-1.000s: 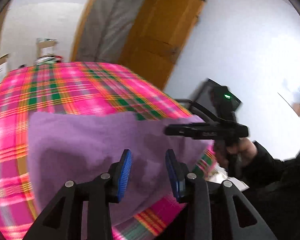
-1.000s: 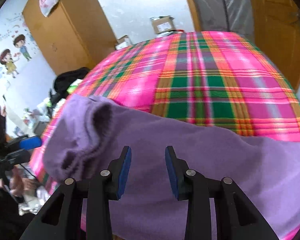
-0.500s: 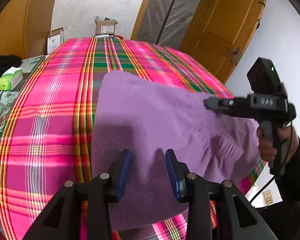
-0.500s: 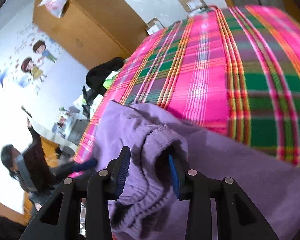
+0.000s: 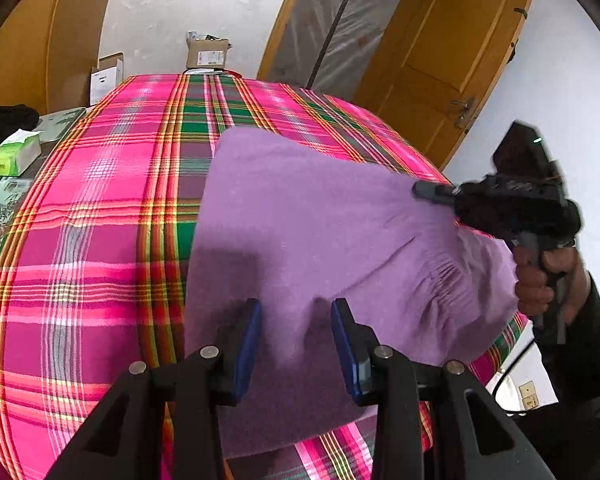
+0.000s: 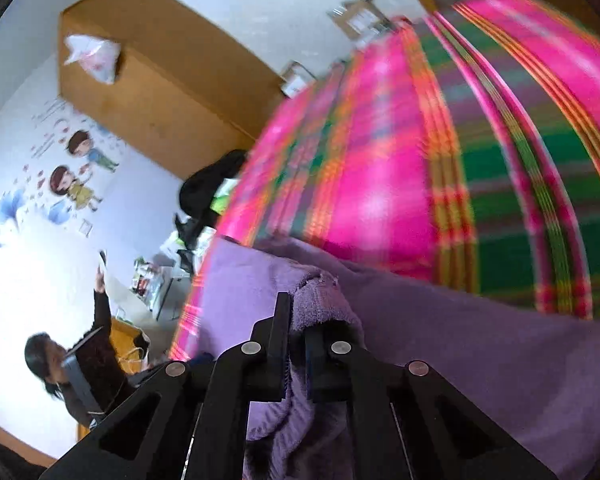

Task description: Fold clothes

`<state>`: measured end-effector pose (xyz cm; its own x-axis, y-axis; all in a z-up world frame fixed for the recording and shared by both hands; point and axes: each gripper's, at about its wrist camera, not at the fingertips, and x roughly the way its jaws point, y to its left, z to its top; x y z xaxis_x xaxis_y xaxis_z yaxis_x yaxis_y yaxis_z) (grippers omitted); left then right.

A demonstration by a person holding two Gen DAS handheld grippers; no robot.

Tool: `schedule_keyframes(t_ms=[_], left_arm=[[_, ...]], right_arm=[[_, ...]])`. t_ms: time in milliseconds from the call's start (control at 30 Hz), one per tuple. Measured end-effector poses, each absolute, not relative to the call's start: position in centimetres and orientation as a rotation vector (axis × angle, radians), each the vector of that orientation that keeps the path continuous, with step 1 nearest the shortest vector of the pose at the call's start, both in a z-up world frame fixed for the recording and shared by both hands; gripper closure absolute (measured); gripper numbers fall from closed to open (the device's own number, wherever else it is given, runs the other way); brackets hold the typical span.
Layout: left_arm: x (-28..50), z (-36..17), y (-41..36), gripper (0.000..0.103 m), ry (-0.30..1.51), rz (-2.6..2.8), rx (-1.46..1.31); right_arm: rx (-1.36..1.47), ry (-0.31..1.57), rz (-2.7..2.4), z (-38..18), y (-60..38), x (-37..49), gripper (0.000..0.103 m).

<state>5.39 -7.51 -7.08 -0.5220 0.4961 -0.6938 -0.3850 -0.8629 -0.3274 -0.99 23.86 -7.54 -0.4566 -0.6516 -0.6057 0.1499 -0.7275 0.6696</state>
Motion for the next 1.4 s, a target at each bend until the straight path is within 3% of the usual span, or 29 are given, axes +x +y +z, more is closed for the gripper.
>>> schedule_keyframes(t_ms=[33, 100, 233, 367, 800, 933, 1067, 1100, 1133, 1167, 1200, 1400], left_arm=[[5.4, -7.1, -7.3, 0.067, -0.167, 2.365, -1.139], [5.5, -6.8, -6.9, 0.067, -0.145, 2.373, -1.13], [5.5, -5.9, -6.8, 0.067, -0.14, 2.379, -1.095], [5.5, -5.9, -5.8, 0.067, -0.098, 2.36, -1.093], [5.8, -5.9, -5.4, 0.067, -0.099, 2.371, -1.098], [5.8, -6.3, -6.1, 0.067, -0.111, 2.388, -1.115], [5.4, -6.2, -7.1, 0.067, -0.118, 2.425, -1.124], [5.2, -6.2, -7.4, 0.067, -0.122, 2.433, -1.127], [5.1, -6.2, -7.7, 0.067, -0.127, 2.44, -1.129], [4.9, -6.1, -7.9, 0.067, -0.131, 2.448, -1.132], [4.7, -6.1, -8.2, 0.067, -0.136, 2.456, -1.134], [3.7, -6.1, -9.7, 0.067, -0.162, 2.502, -1.149]], right_arm=[[1.301, -0.752, -2.204, -8.5, 23.9, -1.2, 0.089], [1.315, -0.753, -2.197, -8.7, 23.9, -1.0, 0.087], [1.242, -0.564, -2.293, -6.0, 23.6, 1.4, 0.079], [1.251, -0.492, -2.223, -5.6, 23.4, 3.9, 0.067], [1.307, -0.59, -2.048, -6.2, 22.8, 7.6, 0.066], [1.326, -0.655, -2.001, -6.9, 22.8, 7.1, 0.054], [1.328, -0.644, -1.966, -7.0, 22.3, 7.2, 0.052], [1.33, -0.639, -1.973, -7.1, 22.2, 7.2, 0.052], [1.336, -0.62, -1.99, -7.1, 22.1, 7.1, 0.058], [1.343, -0.6, -2.009, -7.2, 22.0, 7.1, 0.079], [1.349, -0.579, -2.027, -7.3, 21.9, 7.1, 0.086], [1.373, -0.614, -2.016, -8.3, 22.9, 8.0, 0.087]])
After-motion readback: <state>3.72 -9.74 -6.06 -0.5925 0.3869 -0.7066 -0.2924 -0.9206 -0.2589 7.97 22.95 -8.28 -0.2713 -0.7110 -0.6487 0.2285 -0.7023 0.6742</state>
